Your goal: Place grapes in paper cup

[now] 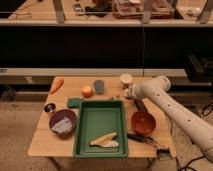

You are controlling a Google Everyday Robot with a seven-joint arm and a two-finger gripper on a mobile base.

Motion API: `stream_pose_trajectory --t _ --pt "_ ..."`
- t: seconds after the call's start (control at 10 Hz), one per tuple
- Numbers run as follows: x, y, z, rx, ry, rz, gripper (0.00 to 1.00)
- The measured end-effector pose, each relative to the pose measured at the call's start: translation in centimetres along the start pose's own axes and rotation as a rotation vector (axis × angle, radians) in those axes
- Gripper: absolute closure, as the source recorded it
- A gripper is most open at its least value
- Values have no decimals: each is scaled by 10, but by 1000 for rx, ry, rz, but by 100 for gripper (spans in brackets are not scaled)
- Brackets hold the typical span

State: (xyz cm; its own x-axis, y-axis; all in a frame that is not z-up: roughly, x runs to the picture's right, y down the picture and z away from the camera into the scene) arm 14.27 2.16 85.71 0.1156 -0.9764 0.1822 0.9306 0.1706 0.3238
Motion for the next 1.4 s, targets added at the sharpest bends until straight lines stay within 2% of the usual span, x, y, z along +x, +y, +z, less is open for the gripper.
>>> stream_pose_trajectory --t 0.2,0.5,0.9,1.1,1.4 --pt "26 -3 1 15 7 38 100" --pt "63 -12 -20 34 40 78 100" --pt "99 -28 -21 60 79 109 100" --pt "110 -39 -12 82 82 112 100" --pt "116 -46 -4 90 85 111 100"
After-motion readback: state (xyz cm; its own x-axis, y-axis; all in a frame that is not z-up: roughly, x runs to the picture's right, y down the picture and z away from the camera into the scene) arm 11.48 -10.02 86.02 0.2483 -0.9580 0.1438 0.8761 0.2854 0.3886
